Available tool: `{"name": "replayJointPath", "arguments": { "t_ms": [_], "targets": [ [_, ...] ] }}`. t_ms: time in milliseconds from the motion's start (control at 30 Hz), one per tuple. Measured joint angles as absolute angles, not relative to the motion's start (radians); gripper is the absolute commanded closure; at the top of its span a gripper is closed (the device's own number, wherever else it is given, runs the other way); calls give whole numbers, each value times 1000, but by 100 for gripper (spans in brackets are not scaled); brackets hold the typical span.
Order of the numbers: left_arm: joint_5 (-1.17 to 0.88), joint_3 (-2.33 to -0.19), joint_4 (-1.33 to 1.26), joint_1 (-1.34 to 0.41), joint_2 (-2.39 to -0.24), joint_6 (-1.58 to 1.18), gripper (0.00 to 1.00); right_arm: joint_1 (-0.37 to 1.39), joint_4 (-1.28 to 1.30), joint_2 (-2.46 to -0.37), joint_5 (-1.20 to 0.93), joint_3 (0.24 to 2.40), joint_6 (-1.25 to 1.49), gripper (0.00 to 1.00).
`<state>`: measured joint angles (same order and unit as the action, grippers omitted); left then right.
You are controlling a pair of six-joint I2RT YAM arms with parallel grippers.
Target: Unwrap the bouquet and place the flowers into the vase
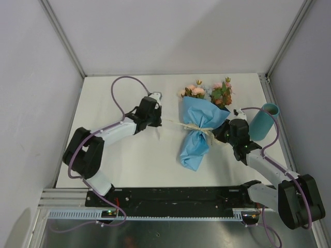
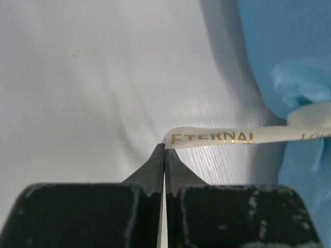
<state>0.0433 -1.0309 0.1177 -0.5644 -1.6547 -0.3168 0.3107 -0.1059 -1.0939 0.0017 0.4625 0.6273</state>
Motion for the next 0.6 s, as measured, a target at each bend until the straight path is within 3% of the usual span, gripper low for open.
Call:
{"name": "replayJointPath", "arguments": {
  "t_ms": [600],
  "targets": [
    [215,-945,171,-325,-1410,-543,100,304,-65,-1063,20,463,604,100]
  ]
}}
